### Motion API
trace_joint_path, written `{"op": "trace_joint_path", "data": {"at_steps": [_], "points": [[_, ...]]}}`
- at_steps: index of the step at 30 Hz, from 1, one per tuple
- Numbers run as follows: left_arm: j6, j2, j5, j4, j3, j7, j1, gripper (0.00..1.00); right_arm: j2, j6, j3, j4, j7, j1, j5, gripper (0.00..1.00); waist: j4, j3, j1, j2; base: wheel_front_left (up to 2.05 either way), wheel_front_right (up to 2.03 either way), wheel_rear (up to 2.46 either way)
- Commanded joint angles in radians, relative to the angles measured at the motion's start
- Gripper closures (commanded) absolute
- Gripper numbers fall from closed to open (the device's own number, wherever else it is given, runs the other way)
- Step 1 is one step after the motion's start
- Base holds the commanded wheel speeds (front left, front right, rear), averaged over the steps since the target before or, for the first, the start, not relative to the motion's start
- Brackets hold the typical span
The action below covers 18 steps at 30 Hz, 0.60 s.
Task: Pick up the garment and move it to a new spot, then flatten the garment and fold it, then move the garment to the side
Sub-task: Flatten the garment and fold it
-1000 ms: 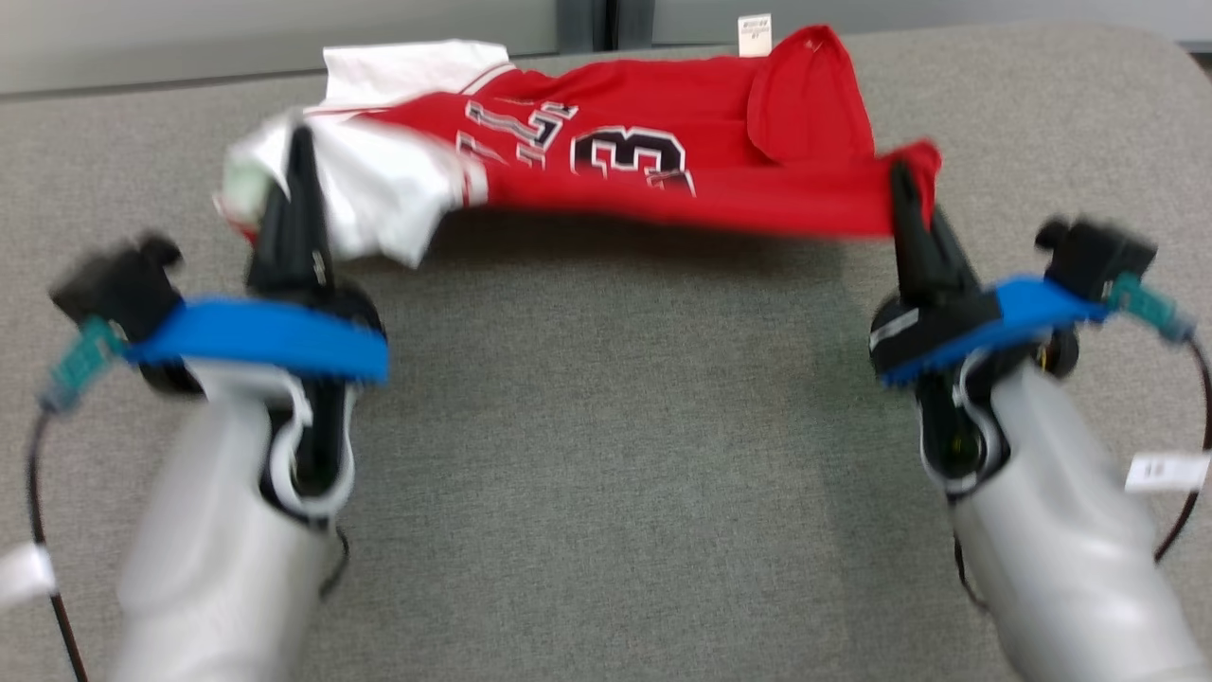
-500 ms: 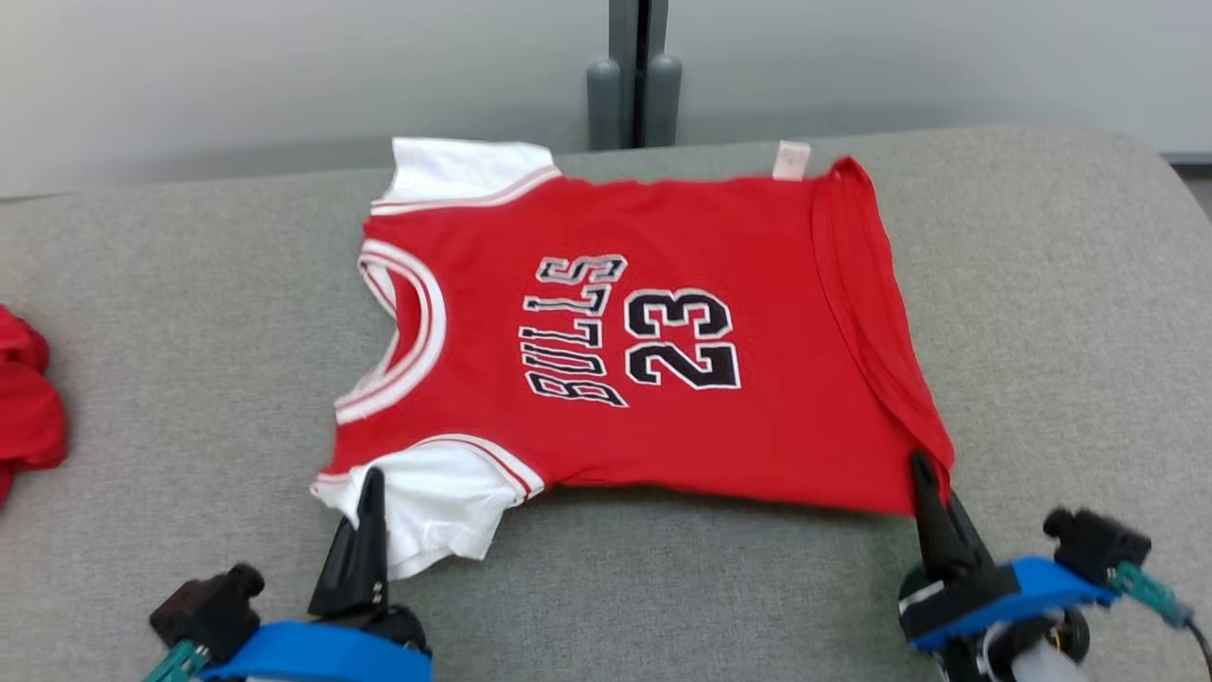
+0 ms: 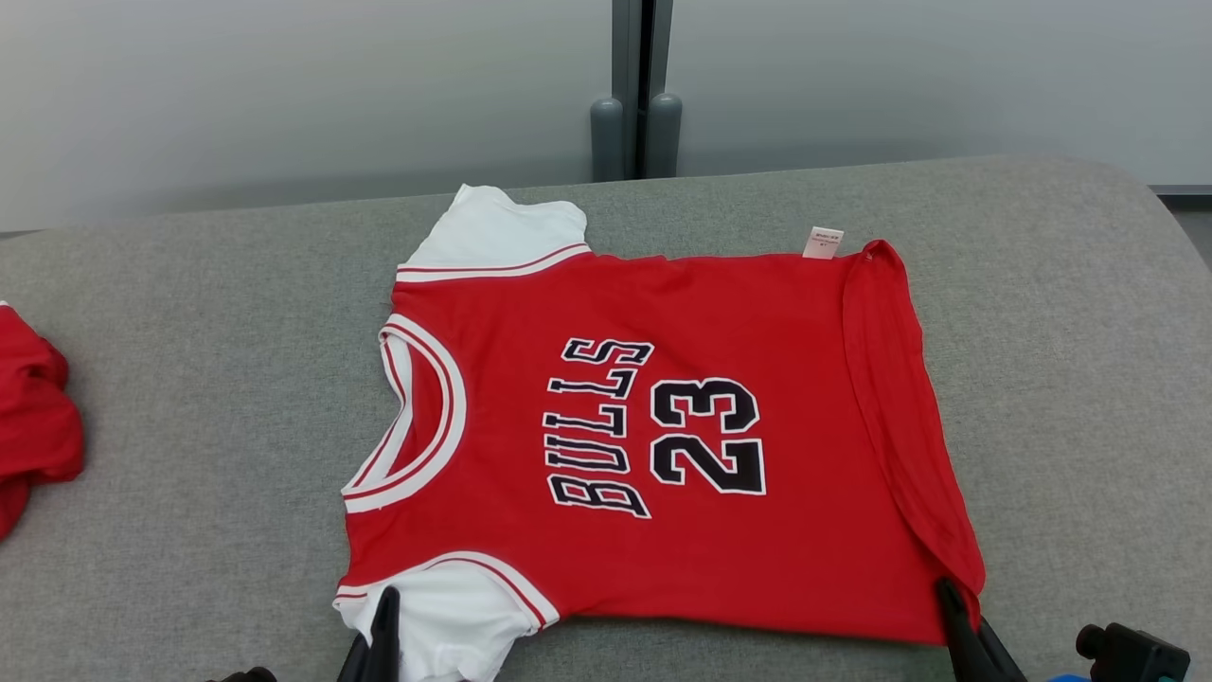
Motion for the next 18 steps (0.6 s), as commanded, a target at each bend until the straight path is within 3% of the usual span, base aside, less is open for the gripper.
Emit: {"op": "trace_joint_path", "data": {"at_steps": [1,18], "points": [[0.004,0.008,-0.003,-0.006,-0.004,0.004,0.005,1.0,0.002,0.0,-0.012,-0.017,0.021,0.024,-0.01,1.0,0.0,-0.001,0.0001,0.0002,0.0,0.0,0.0],[-0.021,0.024,-0.001,0.027,-0.03,0.054,-0.085,1.0,0.026,0.0,-0.053,-0.139,0.187,0.027,0.001,1.0,-0.005,0.013,0.0001,0.0002,0.0,0.0,0.0]]}}
